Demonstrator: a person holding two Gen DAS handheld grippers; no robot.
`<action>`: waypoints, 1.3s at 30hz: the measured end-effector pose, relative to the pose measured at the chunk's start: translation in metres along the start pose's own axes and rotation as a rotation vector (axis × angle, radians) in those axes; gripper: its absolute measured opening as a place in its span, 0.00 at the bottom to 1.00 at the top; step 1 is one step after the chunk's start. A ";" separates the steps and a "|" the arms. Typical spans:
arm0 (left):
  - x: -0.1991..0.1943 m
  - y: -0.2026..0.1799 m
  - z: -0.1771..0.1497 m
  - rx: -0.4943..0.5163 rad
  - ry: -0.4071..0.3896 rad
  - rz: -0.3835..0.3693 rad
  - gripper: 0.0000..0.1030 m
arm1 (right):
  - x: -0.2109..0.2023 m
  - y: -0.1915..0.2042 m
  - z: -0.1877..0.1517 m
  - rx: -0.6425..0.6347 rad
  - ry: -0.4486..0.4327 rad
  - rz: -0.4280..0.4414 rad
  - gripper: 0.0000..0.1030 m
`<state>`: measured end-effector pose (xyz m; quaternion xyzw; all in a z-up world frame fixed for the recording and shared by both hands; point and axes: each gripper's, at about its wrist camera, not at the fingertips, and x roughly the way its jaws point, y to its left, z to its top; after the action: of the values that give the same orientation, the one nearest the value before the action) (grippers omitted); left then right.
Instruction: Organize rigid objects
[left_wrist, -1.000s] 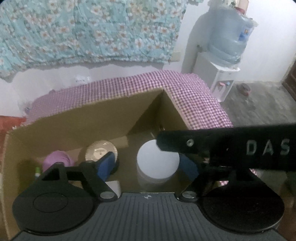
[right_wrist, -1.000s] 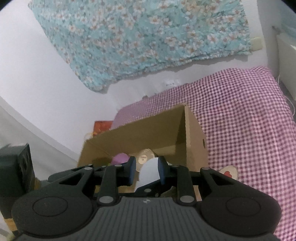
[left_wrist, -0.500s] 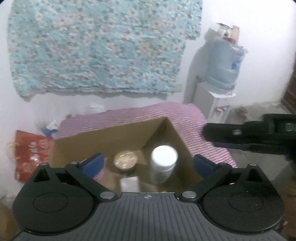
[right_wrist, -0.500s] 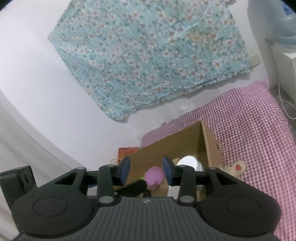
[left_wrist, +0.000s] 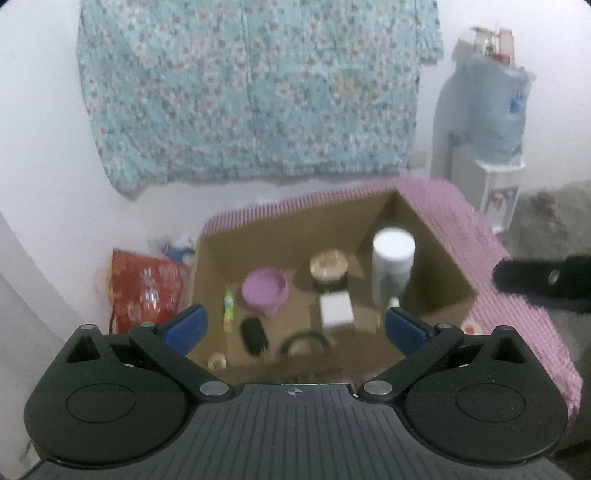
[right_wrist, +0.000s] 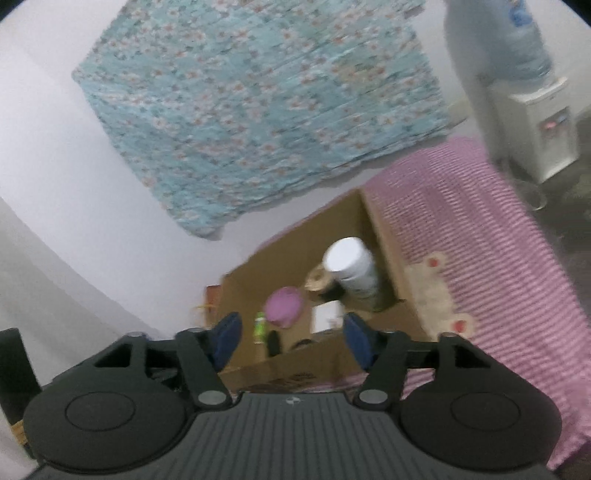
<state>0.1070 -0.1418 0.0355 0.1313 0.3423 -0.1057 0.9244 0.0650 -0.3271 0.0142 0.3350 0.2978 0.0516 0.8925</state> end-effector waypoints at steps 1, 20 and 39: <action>0.001 0.001 -0.003 -0.018 0.012 -0.012 1.00 | -0.003 0.000 -0.002 -0.009 -0.010 -0.027 0.66; 0.032 0.047 -0.022 -0.184 0.145 -0.039 1.00 | 0.053 0.063 -0.028 -0.367 0.055 -0.358 1.00; 0.039 0.066 -0.026 -0.198 0.158 -0.028 1.00 | 0.078 0.069 -0.034 -0.388 0.113 -0.426 1.00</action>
<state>0.1389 -0.0755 0.0015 0.0425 0.4244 -0.0737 0.9015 0.1170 -0.2316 -0.0015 0.0844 0.3954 -0.0624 0.9125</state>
